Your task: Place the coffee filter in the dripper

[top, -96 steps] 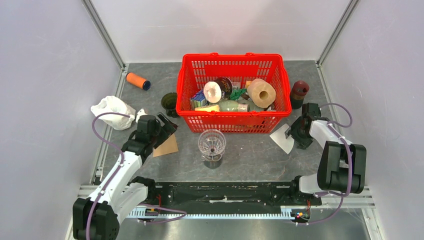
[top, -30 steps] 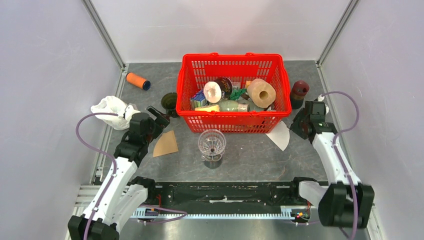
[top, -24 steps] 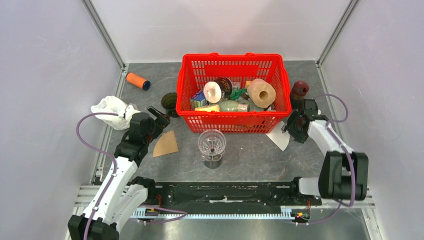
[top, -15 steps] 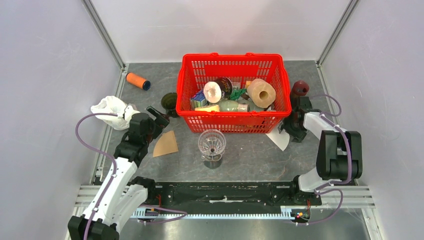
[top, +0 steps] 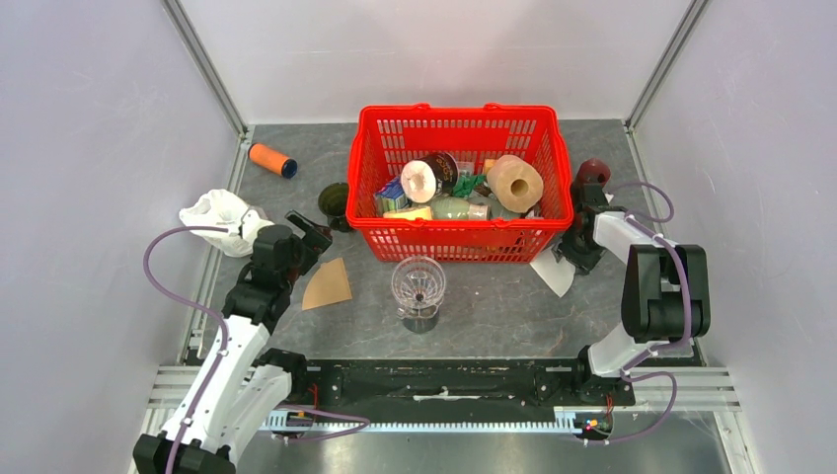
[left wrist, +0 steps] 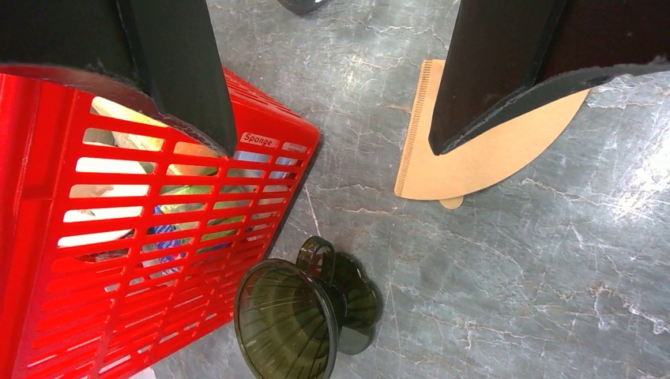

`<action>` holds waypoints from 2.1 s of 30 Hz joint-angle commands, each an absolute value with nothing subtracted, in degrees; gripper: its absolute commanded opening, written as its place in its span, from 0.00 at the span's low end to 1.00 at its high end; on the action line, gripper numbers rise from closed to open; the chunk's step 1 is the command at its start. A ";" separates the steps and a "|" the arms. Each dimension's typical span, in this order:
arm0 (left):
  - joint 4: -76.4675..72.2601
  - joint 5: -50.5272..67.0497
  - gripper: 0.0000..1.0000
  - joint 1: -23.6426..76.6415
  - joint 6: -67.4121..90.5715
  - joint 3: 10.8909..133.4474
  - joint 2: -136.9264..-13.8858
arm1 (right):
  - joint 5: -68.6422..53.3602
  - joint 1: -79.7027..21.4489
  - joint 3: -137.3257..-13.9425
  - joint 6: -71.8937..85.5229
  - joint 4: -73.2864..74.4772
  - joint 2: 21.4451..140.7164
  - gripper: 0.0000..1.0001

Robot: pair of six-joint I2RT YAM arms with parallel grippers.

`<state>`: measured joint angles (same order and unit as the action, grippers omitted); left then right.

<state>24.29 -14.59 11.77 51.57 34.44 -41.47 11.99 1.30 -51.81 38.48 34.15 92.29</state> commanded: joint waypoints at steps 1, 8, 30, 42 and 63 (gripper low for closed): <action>24.32 -16.70 0.98 11.95 51.50 34.39 -40.50 | 15.37 0.29 -51.68 39.39 36.50 95.06 0.54; 24.62 -16.96 0.98 11.95 51.46 34.46 -39.90 | 13.55 0.31 -50.86 38.27 34.80 92.82 0.25; 18.06 -16.09 0.98 11.95 47.72 42.24 -34.94 | 10.34 0.32 -64.71 27.94 48.87 50.74 0.06; -0.81 23.30 0.98 13.81 46.93 54.48 -53.43 | -4.67 -1.85 -72.30 24.92 39.77 50.24 0.05; -1.94 31.57 0.99 37.86 35.63 68.71 -73.41 | -24.94 -8.32 -67.93 24.65 29.81 49.91 0.04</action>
